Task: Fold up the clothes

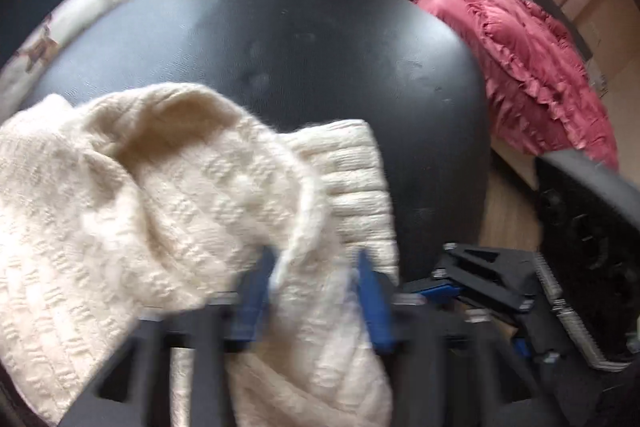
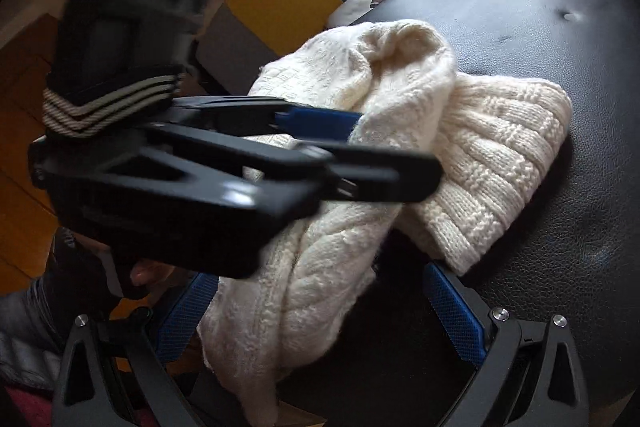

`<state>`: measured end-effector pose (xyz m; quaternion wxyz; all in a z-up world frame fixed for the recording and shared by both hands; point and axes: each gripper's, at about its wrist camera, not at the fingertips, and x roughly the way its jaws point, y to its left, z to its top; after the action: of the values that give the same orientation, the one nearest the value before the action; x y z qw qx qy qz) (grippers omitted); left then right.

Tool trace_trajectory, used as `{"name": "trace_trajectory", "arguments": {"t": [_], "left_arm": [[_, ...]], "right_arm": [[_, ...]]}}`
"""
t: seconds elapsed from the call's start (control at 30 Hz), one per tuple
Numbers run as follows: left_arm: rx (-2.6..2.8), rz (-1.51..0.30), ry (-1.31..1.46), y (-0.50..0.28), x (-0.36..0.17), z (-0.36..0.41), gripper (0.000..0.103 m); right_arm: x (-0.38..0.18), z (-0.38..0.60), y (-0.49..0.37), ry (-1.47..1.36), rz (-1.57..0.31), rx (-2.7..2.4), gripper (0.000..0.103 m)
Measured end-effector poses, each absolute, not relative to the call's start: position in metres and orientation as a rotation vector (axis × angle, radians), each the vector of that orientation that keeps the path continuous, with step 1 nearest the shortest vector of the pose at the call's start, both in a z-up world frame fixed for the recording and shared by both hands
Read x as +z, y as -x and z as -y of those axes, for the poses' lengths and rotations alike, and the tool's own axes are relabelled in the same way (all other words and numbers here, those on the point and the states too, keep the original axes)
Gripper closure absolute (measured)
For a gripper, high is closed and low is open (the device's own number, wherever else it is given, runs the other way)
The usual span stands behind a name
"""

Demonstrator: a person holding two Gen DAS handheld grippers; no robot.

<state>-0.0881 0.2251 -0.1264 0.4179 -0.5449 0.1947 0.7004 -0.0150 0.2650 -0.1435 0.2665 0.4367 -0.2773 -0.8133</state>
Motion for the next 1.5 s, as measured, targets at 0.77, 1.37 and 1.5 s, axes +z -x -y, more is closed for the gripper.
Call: {"name": "trace_trajectory", "arguments": {"t": [0.77, 1.37, 1.5], "left_arm": [[2.055, 0.729, 1.275, 0.081, -0.102, 0.084, 0.093], [2.082, 1.168, 1.025, 0.064, -0.072, 0.198, 0.096], [2.229, 1.186, 0.992, 0.049, -0.066, 0.253, 0.103]], "right_arm": [[-0.131, -0.264, 0.083, -1.329, 0.623, -2.488, 0.000], [-0.140, -0.109, 0.038, -1.293, -0.313, -2.370, 0.082], [-0.142, -0.118, 0.039, -1.305, -0.331, -2.368, 0.081]]}}
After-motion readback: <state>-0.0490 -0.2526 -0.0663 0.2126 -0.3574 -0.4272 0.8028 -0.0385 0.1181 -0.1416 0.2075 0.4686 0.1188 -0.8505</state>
